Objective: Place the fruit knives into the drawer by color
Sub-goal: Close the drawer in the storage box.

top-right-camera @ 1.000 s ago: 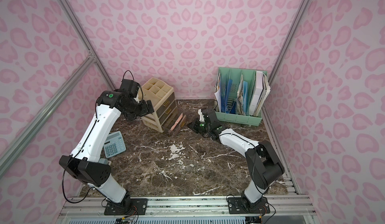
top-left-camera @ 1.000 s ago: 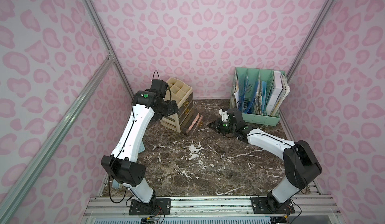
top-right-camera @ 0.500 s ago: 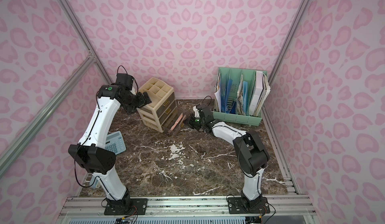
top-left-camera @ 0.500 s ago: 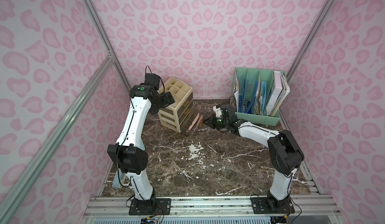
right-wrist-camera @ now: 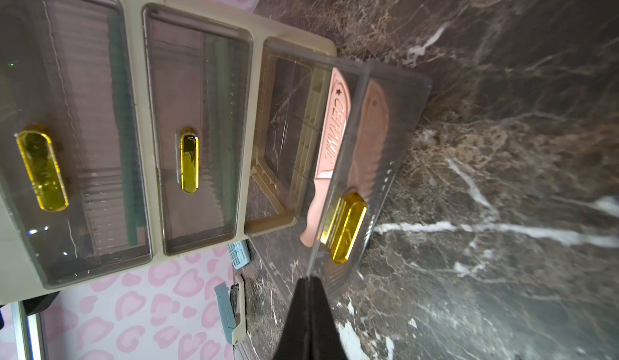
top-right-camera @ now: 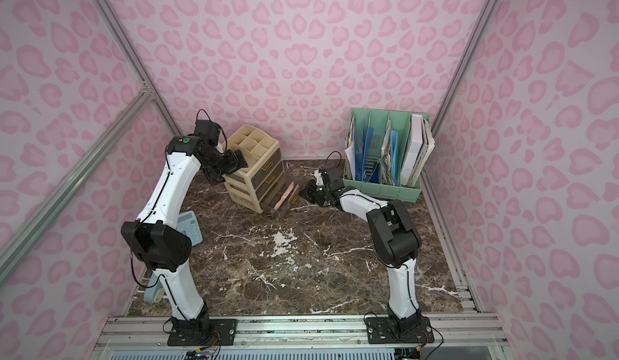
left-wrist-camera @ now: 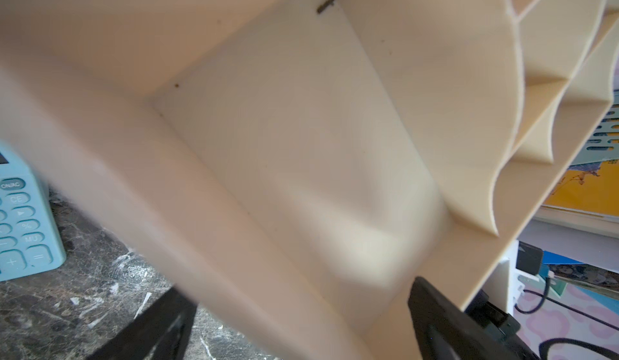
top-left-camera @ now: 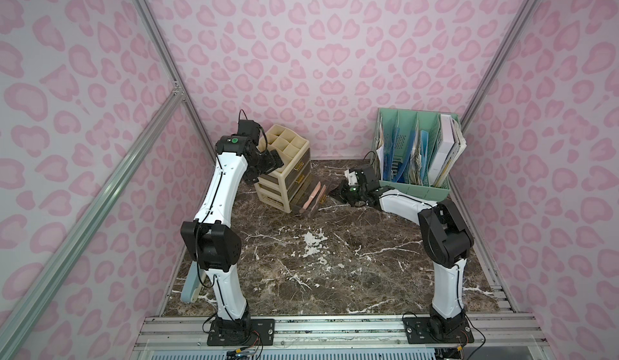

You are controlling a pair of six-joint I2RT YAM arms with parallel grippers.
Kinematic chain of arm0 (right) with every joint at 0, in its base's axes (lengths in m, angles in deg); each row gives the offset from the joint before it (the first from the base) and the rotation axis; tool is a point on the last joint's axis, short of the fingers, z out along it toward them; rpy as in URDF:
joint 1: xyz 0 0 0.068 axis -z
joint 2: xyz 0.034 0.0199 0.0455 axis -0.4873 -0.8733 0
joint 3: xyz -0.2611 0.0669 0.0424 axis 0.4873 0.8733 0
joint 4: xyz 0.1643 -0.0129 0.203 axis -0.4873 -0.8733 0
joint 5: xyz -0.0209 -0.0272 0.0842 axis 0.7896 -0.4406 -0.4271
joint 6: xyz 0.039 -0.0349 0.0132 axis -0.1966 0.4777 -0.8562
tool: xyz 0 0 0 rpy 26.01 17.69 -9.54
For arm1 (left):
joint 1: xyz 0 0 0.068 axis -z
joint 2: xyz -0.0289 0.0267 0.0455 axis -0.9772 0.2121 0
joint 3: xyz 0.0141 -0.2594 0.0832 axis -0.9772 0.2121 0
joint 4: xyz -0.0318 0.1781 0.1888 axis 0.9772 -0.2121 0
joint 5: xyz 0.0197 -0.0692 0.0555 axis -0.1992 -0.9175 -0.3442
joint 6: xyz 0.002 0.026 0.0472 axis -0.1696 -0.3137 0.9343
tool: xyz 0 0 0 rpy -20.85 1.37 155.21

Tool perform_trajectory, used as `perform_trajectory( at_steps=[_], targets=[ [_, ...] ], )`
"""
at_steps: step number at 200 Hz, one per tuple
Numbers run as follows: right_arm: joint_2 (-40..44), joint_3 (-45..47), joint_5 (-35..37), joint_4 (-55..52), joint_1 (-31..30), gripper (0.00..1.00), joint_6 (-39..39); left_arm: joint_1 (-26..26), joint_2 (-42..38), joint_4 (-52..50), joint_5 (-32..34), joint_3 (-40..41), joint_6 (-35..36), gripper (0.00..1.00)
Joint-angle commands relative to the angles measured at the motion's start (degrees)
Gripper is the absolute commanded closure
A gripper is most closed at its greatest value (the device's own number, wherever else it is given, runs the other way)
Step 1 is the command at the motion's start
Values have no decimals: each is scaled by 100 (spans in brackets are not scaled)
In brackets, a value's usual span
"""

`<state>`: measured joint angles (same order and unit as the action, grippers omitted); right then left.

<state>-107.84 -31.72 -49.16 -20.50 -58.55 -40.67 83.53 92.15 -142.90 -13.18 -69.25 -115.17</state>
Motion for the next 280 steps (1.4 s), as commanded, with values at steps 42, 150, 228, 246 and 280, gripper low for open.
perform_trajectory(
  at_steps=[42,150,228,246,280],
  targets=[
    [-342,-165,-233,104,26,100,-126,2,77,-50,-42,-11,76,1],
    [-833,-561,-421,3,-6,100,-104,2,161,-95,-113,-19,147,1],
    [-1209,-999,-510,-131,-33,100,-66,2,214,-80,-147,-28,173,1],
    [-1272,-1102,-550,-159,-59,100,-53,1,241,-76,-158,-37,173,1],
    [-1388,-1322,-595,-212,-145,100,-11,0,280,-35,-230,-55,202,1]
  ],
)
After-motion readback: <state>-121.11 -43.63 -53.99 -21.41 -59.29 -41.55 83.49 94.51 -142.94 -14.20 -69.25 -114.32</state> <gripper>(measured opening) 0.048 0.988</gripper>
